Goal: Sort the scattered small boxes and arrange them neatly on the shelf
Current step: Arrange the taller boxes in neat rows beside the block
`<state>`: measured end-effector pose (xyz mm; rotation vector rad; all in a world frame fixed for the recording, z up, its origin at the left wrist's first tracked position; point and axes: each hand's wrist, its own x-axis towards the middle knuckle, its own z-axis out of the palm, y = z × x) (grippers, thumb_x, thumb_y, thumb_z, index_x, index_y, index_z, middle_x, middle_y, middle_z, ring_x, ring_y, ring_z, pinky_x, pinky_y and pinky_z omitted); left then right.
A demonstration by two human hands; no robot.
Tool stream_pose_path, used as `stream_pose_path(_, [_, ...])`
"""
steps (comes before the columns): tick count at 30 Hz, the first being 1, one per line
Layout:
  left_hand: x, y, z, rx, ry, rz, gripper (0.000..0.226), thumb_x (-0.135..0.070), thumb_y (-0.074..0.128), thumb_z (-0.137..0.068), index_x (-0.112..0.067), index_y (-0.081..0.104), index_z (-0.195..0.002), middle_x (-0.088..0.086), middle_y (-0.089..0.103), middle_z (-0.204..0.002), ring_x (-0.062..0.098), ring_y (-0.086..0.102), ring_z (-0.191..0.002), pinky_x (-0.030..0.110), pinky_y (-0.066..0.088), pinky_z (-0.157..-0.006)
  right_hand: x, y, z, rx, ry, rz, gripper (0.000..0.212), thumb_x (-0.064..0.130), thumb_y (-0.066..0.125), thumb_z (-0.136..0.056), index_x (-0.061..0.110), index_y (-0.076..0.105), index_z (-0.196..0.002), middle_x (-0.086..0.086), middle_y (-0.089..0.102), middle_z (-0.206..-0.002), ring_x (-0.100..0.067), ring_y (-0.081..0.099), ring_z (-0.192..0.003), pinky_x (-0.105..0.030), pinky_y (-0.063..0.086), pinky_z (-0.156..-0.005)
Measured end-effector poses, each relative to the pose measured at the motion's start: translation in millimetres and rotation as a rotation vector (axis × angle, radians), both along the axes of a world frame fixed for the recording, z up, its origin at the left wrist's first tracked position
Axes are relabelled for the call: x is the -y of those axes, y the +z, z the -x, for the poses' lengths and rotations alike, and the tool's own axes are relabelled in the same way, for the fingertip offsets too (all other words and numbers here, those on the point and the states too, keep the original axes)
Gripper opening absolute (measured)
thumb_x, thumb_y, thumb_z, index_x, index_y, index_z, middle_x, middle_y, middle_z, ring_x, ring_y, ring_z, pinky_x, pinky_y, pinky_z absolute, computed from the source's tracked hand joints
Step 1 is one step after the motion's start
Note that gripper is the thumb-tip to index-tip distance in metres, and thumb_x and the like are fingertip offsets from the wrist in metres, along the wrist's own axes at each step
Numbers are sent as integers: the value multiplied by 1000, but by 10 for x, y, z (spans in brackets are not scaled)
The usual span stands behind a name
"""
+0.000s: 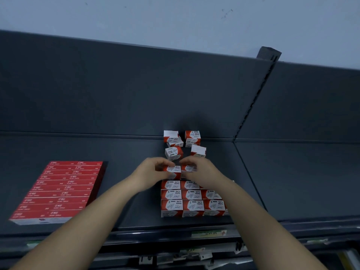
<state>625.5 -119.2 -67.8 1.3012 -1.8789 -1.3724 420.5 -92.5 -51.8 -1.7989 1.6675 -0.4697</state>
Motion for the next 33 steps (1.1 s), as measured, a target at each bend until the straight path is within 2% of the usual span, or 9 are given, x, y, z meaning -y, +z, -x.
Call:
stream_pose_path(5, [-41,-95,-30,-62,-30,-100,22,-14,52,-99,-27,68,-107,-8,71,-106,6,66,-100,17,50,-83,-16,30,69,-47,50,-117,43,25,60,-94,31,53,-136,10,55,-138,0,47,-116,-18,40,-92])
stream_pose_path(9, [-44,-157,-95,-77,-23,-102,28,-9,47,-100,-24,70,-107,-5,72,-108,8,66,-102,21,51,-90,-63,89,99,-34,79,-157,43,29,57,-95,31,52,-138,11,55,-138,-4,52,-121,-26,44,-102])
stream_pose_path(14, [-87,-181,-117,-108,-30,-96,24,-10,52,-99,-19,68,-114,-4,72,-108,3,66,-99,14,50,-83,-101,109,115,-47,114,-217,56,41,70,-85,36,50,-138,13,57,-129,-6,60,-108,-34,53,-95])
stream_pose_path(19, [-108,-194,-122,-105,-90,-98,29,-13,67,-89,-23,65,-117,-5,71,-109,6,67,-102,21,53,-85,-107,116,97,-37,132,-217,49,36,71,-86,34,54,-133,14,60,-121,-6,63,-104,-34,55,-92])
stream_pose_path(25, [-83,-179,-137,-100,-131,-99,32,-9,69,-88,-26,64,-115,-3,69,-114,10,66,-106,28,53,-92,-104,123,86,-44,138,-219,49,36,70,-87,35,54,-132,15,60,-122,-5,61,-105,-32,54,-92])
stream_pose_path(27, [-47,-125,-134,-133,-159,-139,34,-8,68,-88,-26,62,-117,-3,67,-119,10,63,-111,27,52,-94,-99,158,102,-34,151,-235,47,38,68,-88,35,54,-133,16,59,-124,-4,59,-109,-30,51,-94])
stream_pose_path(30, [68,26,-80,-190,-93,-114,36,-10,68,-88,-24,61,-121,-6,64,-123,6,60,-115,23,48,-98,-29,183,177,-15,51,-113,41,40,63,-92,33,56,-131,14,56,-132,-6,52,-119,-34,45,-103])
stream_pose_path(33, [247,140,26,-101,58,18,33,-13,70,-87,-20,61,-118,-4,65,-118,7,60,-110,22,47,-94,148,165,264,-25,-165,54,37,31,63,-93,27,57,-130,7,54,-133,-8,52,-112,-29,45,-98])
